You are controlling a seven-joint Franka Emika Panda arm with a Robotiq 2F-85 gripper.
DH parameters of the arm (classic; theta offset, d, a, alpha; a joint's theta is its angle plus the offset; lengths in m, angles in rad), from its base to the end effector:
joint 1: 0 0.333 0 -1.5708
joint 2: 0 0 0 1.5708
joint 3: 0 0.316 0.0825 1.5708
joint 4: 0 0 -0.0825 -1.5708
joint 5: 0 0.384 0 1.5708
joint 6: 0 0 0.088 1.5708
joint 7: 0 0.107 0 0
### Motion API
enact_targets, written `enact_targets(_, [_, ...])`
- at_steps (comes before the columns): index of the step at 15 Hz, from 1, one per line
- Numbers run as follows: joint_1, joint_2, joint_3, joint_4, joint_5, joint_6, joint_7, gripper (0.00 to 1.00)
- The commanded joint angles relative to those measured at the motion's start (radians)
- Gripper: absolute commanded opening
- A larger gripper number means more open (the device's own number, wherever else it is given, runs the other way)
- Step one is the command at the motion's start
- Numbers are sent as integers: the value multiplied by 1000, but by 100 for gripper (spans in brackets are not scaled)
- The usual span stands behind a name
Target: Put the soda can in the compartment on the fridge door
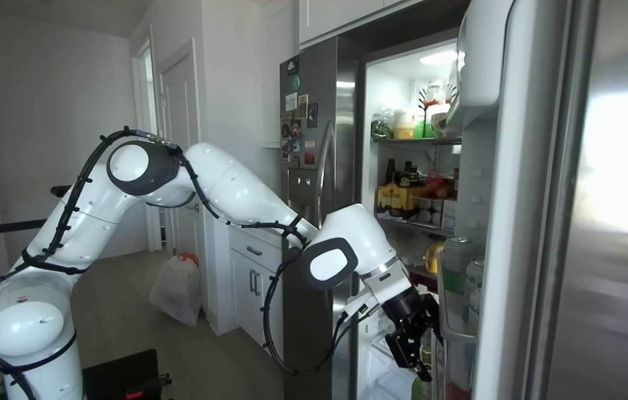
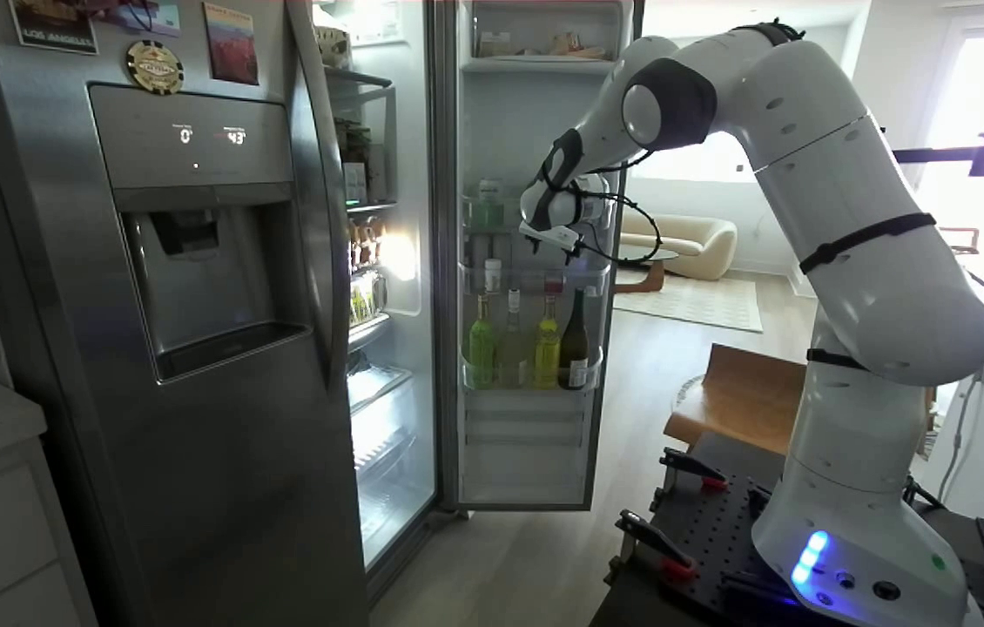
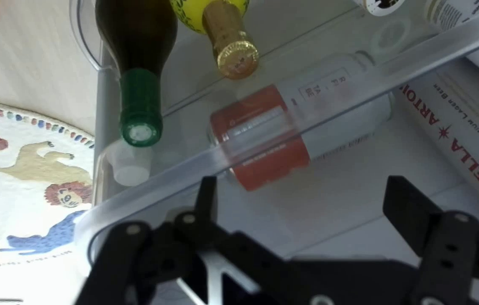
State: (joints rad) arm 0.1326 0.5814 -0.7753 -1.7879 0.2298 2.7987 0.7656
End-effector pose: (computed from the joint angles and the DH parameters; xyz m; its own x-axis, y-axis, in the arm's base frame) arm 0.5936 -0.3609 0.3730 0.0727 -0.8316 0.5505 -0.9399 -0.2418 -0.2412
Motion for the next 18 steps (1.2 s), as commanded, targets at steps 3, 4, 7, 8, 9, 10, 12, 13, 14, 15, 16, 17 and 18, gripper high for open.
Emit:
enact_targets(3, [-53,-44,55,27,-72,-20,71,100])
enact_targets(4, [-58,-51,62,22,-78,-16,69,100])
enact_targets(7, [-53,-97,70,-23,-106,11,50,100])
enact_targets(8, [-47,-117,68,-44,-121,22,43,100])
enact_targets(9, [-2,-137,31,-84,-98,43,3,100])
enact_targets(10, [13,-171,25,-124,-112,68,-13,100])
enact_targets(12, [49,-258,8,-217,-137,137,-63,100])
enact_targets(13, [71,-314,-5,-273,-158,174,-91,100])
enact_targets(14, [88,-362,-17,-319,-178,204,-115,100])
enact_targets(15, [112,-415,-36,-368,-201,226,-140,100])
enact_targets(16, [137,-464,-59,-409,-228,244,-158,100])
enact_targets(17, [156,-515,-78,-445,-257,250,-180,100])
enact_targets(18, [178,-568,-101,-484,-299,256,-187,100])
